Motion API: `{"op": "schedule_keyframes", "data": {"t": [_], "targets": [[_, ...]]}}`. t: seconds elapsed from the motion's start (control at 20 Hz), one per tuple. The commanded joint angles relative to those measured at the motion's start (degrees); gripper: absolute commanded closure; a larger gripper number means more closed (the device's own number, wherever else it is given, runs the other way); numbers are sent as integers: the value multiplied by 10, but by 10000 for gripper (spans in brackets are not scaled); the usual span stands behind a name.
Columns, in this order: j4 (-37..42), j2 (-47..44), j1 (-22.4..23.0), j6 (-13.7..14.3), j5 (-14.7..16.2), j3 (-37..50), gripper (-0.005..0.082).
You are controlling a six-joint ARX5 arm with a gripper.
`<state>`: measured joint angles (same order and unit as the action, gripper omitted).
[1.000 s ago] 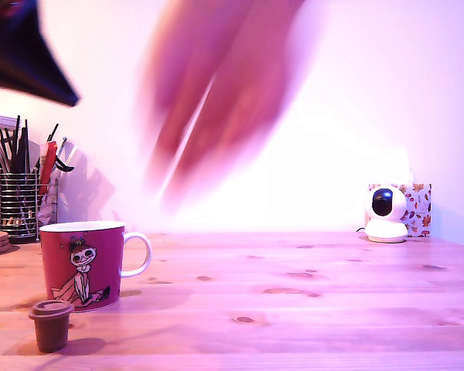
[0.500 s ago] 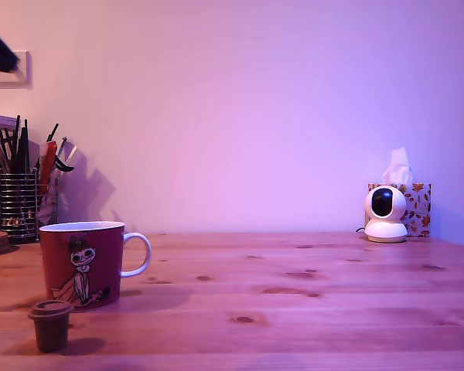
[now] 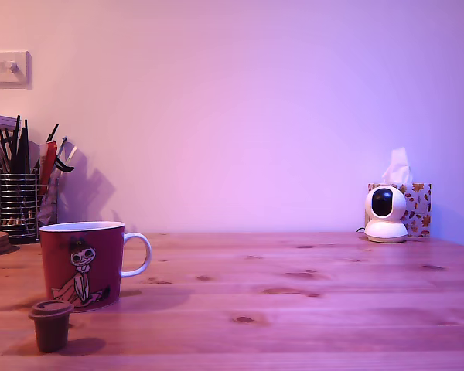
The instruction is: Pick up the coffee capsules on the table and drop them inside the coffee cup
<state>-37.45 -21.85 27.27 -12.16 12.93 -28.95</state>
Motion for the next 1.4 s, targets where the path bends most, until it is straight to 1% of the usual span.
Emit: {"op": "schedule_keyframes", "data": {"t": [0.0,0.05,0.2,0.3,0.4,0.45,0.5,0.55,0.6,0.8,0.9,0.95,1.05,1.1,1.15,1.35], "targets": [[-5,-7,-1,-18,-4,0,790],[-13,-12,-1,-28,-5,-3,790],[-42,-54,4,-46,-12,-14,790],[-55,-92,14,-48,-17,-26,790],[-66,-130,28,-62,-34,-36,790],[-72,-147,35,-64,-41,-40,790],[-76,-162,42,-74,-45,-43,790],[-80,-175,48,-80,-44,-44,789],[-80,-187,54,-93,-44,-44,782],[-74,-224,74,-104,-44,-49,772],[-69,-231,75,-104,-44,-49,700],[-64,-234,75,-104,-43,-49,601],[-48,-242,75,-104,-37,-49,250],[-38,-247,75,-104,-30,-49,141],[-31,-254,75,-104,-27,-49,108],[-7,-289,75,-106,-29,-49,110]]}}
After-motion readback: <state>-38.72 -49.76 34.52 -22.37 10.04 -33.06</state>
